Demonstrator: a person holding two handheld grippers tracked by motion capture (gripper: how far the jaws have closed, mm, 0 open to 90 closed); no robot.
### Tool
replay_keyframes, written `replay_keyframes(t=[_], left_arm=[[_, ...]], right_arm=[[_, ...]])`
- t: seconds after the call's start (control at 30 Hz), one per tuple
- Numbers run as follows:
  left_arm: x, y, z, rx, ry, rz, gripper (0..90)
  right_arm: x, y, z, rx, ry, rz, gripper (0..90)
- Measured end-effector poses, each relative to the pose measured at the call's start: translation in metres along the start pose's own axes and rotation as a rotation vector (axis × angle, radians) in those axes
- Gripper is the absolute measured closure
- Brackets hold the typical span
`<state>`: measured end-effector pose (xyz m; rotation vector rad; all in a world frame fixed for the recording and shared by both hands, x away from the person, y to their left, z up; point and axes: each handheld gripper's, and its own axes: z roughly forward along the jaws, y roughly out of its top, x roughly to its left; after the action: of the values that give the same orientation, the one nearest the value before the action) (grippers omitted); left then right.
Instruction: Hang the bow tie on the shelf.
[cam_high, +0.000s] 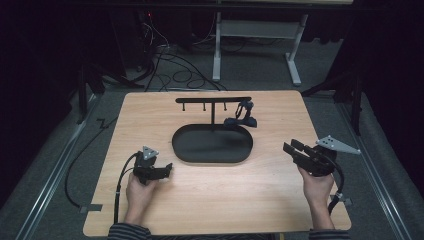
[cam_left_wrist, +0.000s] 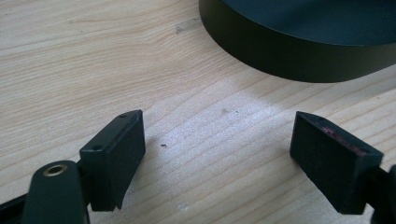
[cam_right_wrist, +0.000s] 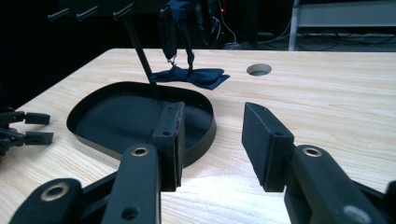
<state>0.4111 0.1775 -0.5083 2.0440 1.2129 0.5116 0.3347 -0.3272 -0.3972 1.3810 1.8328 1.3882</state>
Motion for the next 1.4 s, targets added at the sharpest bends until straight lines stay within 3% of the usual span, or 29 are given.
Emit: replay_keyframes(t=[0.93,1.4], left_arm=[[0.0,0.0,0.0,0.0,0.0,0.0,18.6],[0.0,0.0,0.0,0.0,-0.001,0.0,18.5]], right_arm=[[-0.003,-0.033,0.02,0.032,0.071,0.052,62.9],[0.003,-0.043,0.028,0.035,0.059,0.04,64.7]])
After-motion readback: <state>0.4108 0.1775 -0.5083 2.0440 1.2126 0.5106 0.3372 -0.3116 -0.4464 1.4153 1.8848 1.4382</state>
